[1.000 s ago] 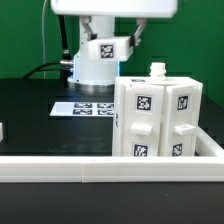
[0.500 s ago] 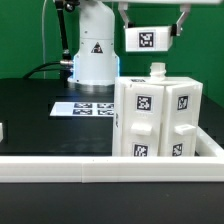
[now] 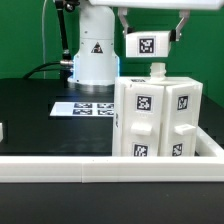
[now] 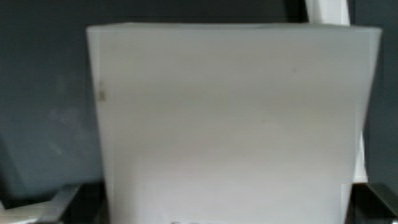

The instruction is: Assemble cabinet

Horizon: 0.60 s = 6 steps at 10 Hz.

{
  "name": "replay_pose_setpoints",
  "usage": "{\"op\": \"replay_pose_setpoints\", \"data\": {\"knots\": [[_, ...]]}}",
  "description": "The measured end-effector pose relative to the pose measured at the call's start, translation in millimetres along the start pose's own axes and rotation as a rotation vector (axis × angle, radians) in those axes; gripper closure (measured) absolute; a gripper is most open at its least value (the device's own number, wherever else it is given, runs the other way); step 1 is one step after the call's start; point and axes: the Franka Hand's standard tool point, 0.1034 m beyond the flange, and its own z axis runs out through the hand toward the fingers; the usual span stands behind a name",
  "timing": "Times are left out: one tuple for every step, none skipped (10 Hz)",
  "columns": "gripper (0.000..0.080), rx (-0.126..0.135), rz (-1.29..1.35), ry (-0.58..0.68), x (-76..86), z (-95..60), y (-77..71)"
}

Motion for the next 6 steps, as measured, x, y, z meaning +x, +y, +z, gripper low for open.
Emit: {"op": "replay_pose_setpoints", "data": {"knots": [[0.0236,-0.002,-0.026,-0.002,3.3,2.7,0.3],[0.0236,-0.003,-0.039,0.000,8.8,3.4,-1.9],[0.0236,-0.006,-0.057,0.003,15.1,5.4,-4.1],[0.0236,-0.002,-0.070,0.003,19.6,7.6,-4.1],[0.0236,-0.003,-0.090,0.006,23.1,8.4,-2.9],[0.0236,-0.003,-0.100,0.014,26.3,8.9,-3.7]]}}
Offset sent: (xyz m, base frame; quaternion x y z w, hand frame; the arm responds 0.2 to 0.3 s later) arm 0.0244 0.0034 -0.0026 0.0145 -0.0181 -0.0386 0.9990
